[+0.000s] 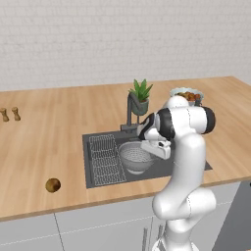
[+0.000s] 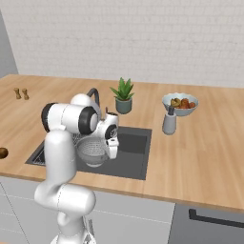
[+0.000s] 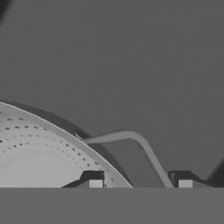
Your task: Put the colander in the sink, put the pear in the colander, and turn on the sink faucet and pour water over the colander.
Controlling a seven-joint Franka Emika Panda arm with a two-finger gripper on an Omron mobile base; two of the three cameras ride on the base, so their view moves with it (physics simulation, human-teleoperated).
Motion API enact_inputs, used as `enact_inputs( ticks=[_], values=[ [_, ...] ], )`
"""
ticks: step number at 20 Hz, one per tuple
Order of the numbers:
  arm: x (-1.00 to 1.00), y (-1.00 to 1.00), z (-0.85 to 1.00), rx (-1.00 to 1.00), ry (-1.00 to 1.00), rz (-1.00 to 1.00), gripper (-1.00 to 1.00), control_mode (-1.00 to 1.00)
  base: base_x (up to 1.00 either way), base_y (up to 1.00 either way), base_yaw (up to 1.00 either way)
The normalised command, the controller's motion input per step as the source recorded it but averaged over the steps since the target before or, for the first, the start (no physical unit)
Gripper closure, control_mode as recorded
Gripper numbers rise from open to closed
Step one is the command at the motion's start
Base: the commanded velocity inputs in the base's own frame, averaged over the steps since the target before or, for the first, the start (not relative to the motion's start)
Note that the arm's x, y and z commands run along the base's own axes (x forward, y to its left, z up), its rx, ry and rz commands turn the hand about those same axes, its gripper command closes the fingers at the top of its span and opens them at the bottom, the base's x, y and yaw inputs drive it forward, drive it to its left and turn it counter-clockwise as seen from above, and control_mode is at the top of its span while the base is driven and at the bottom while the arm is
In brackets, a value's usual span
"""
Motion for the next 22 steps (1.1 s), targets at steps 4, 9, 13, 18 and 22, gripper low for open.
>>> enact_inputs(
  ticks=[4, 9, 13, 18, 22],
  values=[
    [-0.14, 0.01, 0.00, 0.00, 0.00, -0.21, 1.00, -1.00, 0.00, 0.00, 0.00],
    [-0.26, 0.19, 0.00, 0.00, 0.01, -0.05, 1.00, -1.00, 0.00, 0.00, 0.00],
    [-0.11, 0.22, 0.00, 0.00, 0.04, -0.05, 1.00, -1.00, 0.00, 0.00, 0.00],
    [0.00, 0.07, 0.00, 0.00, 0.01, 0.00, 1.00, -1.00, 0.00, 0.00, 0.00],
    [0.00, 0.00, 0.00, 0.00, 0.00, 0.00, 1.00, -1.00, 0.00, 0.00, 0.00]
  ],
)
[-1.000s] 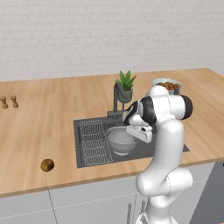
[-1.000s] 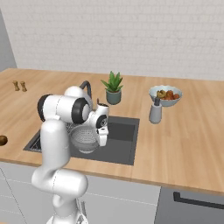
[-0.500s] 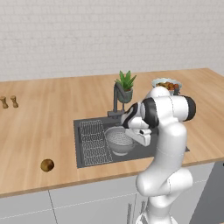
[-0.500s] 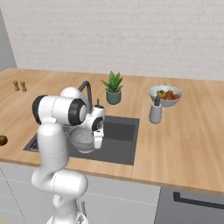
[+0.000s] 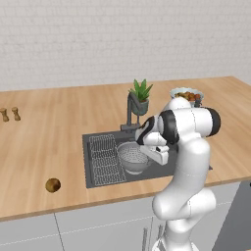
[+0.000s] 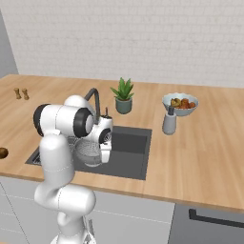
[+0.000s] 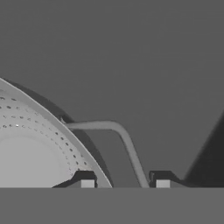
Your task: Put the colander in the sink, put the pear in the colander, and turn on the sink faucet and pour water over the colander.
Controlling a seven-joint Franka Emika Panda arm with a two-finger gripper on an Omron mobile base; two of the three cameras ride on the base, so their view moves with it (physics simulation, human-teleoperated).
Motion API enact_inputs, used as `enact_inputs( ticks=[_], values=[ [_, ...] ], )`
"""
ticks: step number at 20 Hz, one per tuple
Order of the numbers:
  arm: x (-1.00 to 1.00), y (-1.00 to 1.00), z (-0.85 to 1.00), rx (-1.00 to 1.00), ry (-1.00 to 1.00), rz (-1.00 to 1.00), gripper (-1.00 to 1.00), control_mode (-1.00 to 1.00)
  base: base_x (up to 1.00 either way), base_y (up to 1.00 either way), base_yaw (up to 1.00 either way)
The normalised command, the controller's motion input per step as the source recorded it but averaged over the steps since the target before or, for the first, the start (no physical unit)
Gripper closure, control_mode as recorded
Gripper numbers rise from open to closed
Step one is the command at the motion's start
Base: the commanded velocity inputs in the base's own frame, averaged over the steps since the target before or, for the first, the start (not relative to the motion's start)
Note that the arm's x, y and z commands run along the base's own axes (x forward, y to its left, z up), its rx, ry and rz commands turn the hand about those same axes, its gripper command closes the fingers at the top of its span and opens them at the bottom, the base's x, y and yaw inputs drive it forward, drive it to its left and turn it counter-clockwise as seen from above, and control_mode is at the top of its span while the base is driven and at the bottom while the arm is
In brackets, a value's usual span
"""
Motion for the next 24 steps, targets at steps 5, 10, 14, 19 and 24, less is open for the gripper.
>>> enact_inputs(
  ticks=[5, 10, 14, 19, 24],
  values=[
    [0.00, 0.00, 0.00, 0.00, 0.00, 0.00, 1.00, -1.00, 0.00, 0.00, 0.00],
    [0.00, 0.00, 0.00, 0.00, 0.00, 0.00, -1.00, -1.00, 0.00, 0.00, 0.00],
    [0.00, 0.00, 0.00, 0.00, 0.00, 0.00, -1.00, -1.00, 0.00, 0.00, 0.00],
    [0.00, 0.00, 0.00, 0.00, 0.00, 0.00, -1.00, -1.00, 0.00, 0.00, 0.00],
    [0.00, 0.00, 0.00, 0.00, 0.00, 0.00, -1.00, -1.00, 0.00, 0.00, 0.00]
  ],
)
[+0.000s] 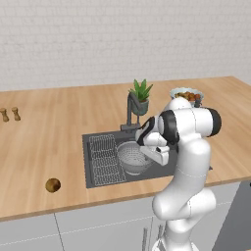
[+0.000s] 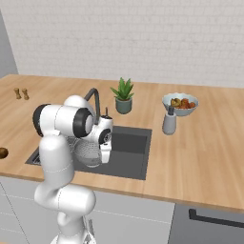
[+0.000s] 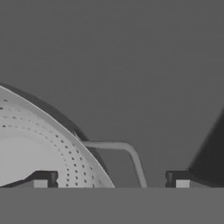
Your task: Put the colander in the sink, put the pear in the colander, and turn on the sink faucet and pour water over the colander.
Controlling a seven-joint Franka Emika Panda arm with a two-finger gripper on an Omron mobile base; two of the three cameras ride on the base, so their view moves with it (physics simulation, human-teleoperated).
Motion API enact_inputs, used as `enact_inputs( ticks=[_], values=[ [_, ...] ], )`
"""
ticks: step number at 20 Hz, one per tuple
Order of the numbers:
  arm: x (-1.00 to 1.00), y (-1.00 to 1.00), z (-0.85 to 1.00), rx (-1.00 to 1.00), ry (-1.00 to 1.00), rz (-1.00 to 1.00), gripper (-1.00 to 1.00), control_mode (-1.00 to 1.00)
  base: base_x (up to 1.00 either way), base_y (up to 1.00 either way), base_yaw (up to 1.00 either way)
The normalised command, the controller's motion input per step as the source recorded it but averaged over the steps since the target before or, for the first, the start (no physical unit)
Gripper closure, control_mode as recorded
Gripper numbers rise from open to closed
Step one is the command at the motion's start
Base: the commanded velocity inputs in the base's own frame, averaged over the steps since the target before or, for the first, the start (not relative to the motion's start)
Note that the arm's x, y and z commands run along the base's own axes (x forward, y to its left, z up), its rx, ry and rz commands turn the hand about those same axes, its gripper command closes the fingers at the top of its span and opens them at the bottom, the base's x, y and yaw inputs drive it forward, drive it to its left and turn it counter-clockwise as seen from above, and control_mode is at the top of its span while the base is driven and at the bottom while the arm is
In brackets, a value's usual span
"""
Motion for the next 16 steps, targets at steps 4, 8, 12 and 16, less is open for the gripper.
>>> enact_inputs(
  ticks=[4, 8, 12, 16],
  values=[
    [-0.31, 0.00, 0.05, 0.00, -0.05, 0.00, -1.00, -1.00, 0.00, 0.00, 0.00],
    [-0.28, -0.13, 0.35, 0.00, -0.02, 0.00, -1.00, -1.00, 0.00, 0.00, 0.00],
    [-0.13, -0.10, 0.61, 0.00, 0.00, 0.00, -1.00, -1.00, 0.00, 0.00, 0.00],
    [-0.02, -0.04, 0.71, 0.00, 0.00, 0.00, -1.00, -1.00, 0.00, 0.00, 0.00]
  ],
)
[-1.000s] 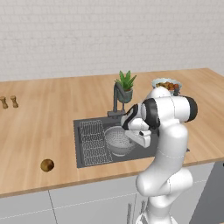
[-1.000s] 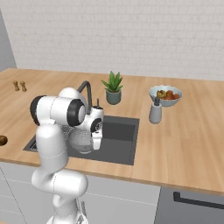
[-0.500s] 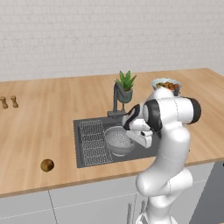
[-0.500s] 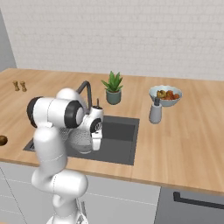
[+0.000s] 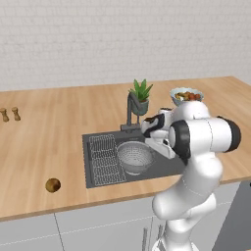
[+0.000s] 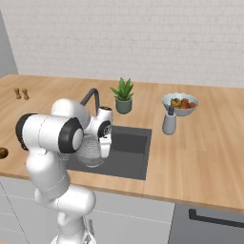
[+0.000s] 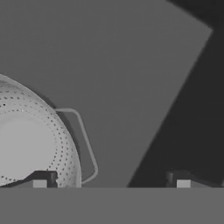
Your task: Put the colander in the sink, put the pear in the colander, and turn on the sink faucet and pour water over the colander.
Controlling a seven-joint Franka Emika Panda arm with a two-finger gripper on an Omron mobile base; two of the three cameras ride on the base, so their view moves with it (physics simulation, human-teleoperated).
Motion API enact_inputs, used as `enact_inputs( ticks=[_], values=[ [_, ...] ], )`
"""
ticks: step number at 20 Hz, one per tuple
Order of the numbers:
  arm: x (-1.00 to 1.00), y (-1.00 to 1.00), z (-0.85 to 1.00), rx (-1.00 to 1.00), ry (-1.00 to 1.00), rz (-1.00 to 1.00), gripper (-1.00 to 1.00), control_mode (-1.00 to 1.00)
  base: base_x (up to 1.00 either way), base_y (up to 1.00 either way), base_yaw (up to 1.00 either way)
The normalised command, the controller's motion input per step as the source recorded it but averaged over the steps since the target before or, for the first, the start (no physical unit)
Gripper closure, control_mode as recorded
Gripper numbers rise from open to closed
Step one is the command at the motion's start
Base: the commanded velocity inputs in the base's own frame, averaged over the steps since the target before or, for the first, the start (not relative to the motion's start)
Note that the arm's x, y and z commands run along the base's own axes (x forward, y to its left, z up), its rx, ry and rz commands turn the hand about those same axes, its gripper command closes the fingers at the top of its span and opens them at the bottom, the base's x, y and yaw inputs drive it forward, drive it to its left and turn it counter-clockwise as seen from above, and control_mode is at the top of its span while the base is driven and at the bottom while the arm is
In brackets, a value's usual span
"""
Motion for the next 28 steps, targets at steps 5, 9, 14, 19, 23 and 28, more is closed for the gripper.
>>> enact_inputs(
  ticks=[5, 9, 14, 19, 23, 28],
  values=[
    [-0.06, 0.00, 0.77, 0.00, 0.00, 0.01, -1.00, -1.00, 0.00, 0.00, 0.00],
    [-0.45, 0.00, 0.54, 0.05, -0.06, 0.06, -1.00, -1.00, 0.00, 0.00, 0.00],
    [-0.47, 0.30, 0.32, 0.01, -0.01, 0.07, -1.00, -1.00, 0.00, 0.00, 0.00],
    [-0.64, 0.15, 0.15, 0.03, 0.00, 0.13, -1.00, -1.00, 0.00, 0.00, 0.00],
    [-0.49, 0.56, 0.15, 0.00, 0.00, 0.12, -1.00, -1.00, 0.00, 0.00, 0.00],
    [-0.37, 0.75, 0.19, 0.01, 0.00, 0.14, -1.00, -1.00, 0.00, 0.00, 0.00]
  ],
)
